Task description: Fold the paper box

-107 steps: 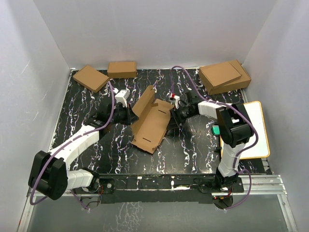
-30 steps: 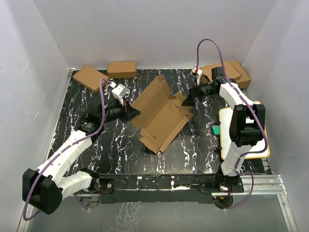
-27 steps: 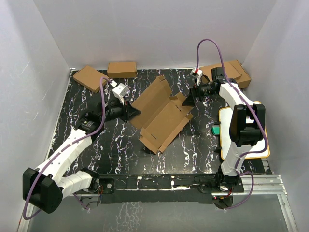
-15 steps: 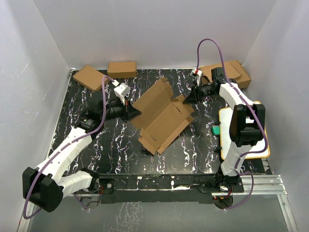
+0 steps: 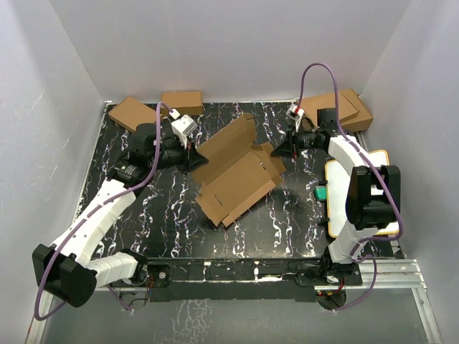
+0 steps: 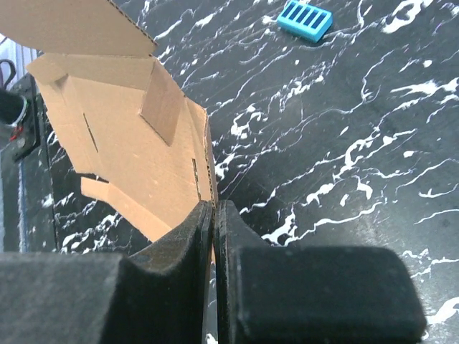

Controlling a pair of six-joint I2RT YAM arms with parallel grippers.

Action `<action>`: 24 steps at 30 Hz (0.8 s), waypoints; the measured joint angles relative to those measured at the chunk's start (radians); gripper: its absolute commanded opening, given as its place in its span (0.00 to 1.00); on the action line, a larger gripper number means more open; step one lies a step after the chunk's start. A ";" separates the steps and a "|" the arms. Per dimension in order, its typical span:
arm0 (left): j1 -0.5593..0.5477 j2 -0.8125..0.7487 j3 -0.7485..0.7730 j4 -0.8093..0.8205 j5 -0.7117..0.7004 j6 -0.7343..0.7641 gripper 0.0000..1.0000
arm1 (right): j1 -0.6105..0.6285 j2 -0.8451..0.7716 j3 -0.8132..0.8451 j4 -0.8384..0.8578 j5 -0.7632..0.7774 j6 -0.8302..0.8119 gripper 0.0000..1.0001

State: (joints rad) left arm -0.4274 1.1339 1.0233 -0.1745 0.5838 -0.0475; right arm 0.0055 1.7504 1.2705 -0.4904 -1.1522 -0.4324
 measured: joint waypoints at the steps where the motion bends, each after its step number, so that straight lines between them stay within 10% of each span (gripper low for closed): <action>1: 0.000 0.011 0.022 -0.018 -0.001 0.016 0.00 | 0.000 -0.023 -0.033 0.057 0.001 0.041 0.08; 15: 0.002 0.162 0.240 -0.209 -0.041 0.239 0.00 | 0.067 -0.119 -0.399 0.996 0.184 0.470 0.08; 24: 0.003 0.154 0.150 -0.146 0.000 0.188 0.00 | 0.076 -0.117 -0.550 1.266 0.232 0.522 0.08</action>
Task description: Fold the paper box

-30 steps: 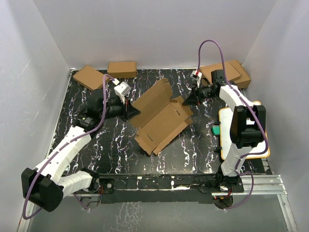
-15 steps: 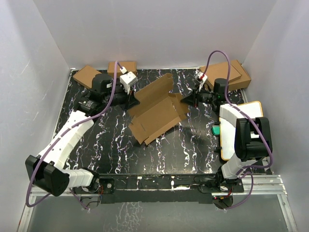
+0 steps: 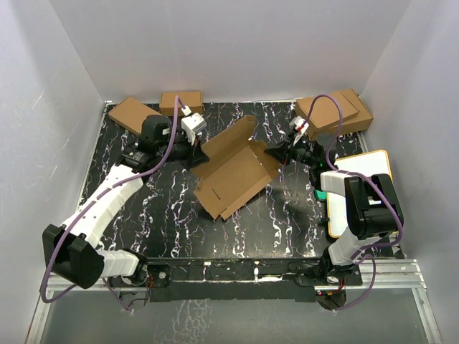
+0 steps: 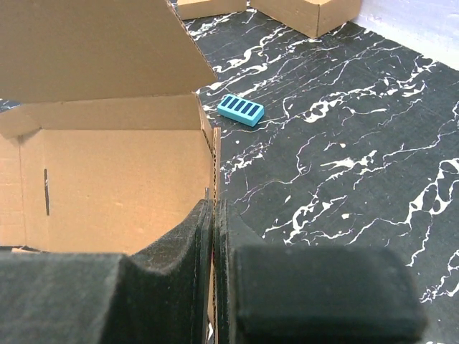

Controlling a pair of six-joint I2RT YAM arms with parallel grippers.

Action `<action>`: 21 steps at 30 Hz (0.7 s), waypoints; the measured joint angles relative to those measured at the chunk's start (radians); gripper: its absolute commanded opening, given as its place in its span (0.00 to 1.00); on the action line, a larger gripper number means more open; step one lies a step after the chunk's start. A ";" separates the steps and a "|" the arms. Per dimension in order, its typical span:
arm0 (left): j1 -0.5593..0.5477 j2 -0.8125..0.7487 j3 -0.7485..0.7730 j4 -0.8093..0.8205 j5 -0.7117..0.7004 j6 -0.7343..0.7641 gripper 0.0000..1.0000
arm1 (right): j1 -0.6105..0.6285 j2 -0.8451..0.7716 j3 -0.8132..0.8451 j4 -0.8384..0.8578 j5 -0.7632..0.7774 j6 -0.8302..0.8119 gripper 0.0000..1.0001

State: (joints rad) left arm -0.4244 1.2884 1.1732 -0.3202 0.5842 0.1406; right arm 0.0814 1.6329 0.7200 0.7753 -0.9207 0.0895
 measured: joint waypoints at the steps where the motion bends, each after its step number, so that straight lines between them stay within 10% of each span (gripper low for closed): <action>1: 0.000 -0.002 -0.011 0.007 0.005 -0.006 0.00 | 0.002 0.003 -0.010 0.022 -0.001 0.000 0.08; 9: 0.002 -0.013 -0.031 0.010 0.002 -0.011 0.00 | 0.002 0.009 -0.027 0.002 -0.058 -0.078 0.14; 21: 0.004 -0.032 -0.033 0.021 -0.003 -0.024 0.00 | 0.002 0.019 0.243 -0.678 -0.134 -0.483 0.21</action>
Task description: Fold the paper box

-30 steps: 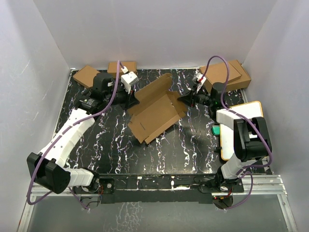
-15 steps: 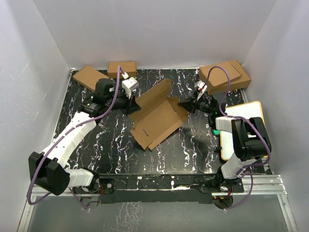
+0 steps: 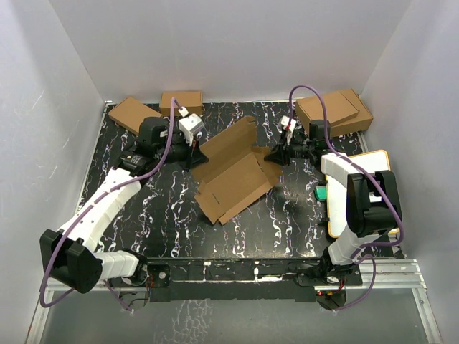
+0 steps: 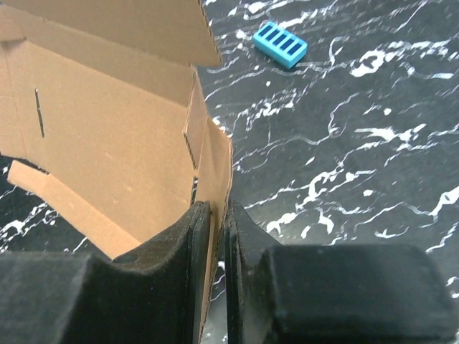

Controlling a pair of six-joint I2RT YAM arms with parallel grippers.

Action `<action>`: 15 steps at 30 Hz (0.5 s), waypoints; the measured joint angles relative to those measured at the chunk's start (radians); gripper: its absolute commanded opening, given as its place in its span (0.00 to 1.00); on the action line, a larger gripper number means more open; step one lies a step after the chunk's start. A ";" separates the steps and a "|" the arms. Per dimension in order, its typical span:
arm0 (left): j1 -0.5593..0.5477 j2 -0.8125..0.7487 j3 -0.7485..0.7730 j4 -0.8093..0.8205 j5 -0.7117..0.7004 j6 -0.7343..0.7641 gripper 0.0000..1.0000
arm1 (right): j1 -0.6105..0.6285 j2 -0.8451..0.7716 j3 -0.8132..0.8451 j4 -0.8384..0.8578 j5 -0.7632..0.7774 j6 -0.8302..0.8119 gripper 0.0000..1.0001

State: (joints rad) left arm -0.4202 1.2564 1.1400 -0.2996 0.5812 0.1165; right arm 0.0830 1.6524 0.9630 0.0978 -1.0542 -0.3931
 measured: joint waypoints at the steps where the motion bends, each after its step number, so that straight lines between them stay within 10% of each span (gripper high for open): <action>1: 0.000 -0.002 -0.006 0.009 0.003 -0.006 0.00 | -0.001 0.004 0.010 -0.041 0.002 -0.022 0.21; 15: 0.000 -0.039 -0.059 0.032 0.011 -0.039 0.00 | -0.033 0.014 0.034 -0.306 -0.011 -0.103 0.24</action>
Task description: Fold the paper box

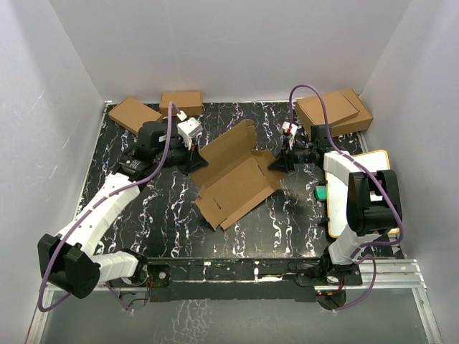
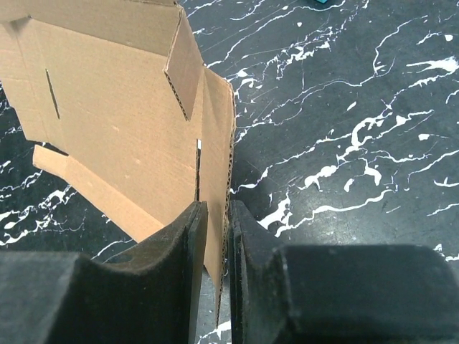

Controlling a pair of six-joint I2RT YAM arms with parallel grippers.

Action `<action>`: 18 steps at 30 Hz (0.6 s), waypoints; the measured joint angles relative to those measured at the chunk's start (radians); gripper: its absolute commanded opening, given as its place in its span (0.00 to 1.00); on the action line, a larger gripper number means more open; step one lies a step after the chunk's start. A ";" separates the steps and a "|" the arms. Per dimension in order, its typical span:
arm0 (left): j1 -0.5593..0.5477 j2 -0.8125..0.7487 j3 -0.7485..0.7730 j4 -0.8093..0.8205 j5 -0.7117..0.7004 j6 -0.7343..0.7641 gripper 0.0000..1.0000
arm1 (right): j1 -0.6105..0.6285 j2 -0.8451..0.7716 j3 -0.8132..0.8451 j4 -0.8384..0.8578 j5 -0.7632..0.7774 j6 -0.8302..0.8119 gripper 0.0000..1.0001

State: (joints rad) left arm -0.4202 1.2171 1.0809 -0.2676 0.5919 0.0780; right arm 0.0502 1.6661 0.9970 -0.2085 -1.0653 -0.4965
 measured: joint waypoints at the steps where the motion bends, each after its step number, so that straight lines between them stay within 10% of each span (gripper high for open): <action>1: 0.000 -0.003 -0.004 0.000 0.000 -0.002 0.00 | 0.000 0.001 0.002 -0.006 -0.002 0.000 0.24; 18: 0.000 -0.003 0.019 -0.035 -0.004 0.030 0.00 | -0.001 0.044 0.084 -0.126 -0.031 -0.022 0.40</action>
State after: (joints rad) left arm -0.4202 1.2137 1.0996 -0.3027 0.5880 0.1078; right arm 0.0494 1.7103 1.0809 -0.3347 -1.0958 -0.5182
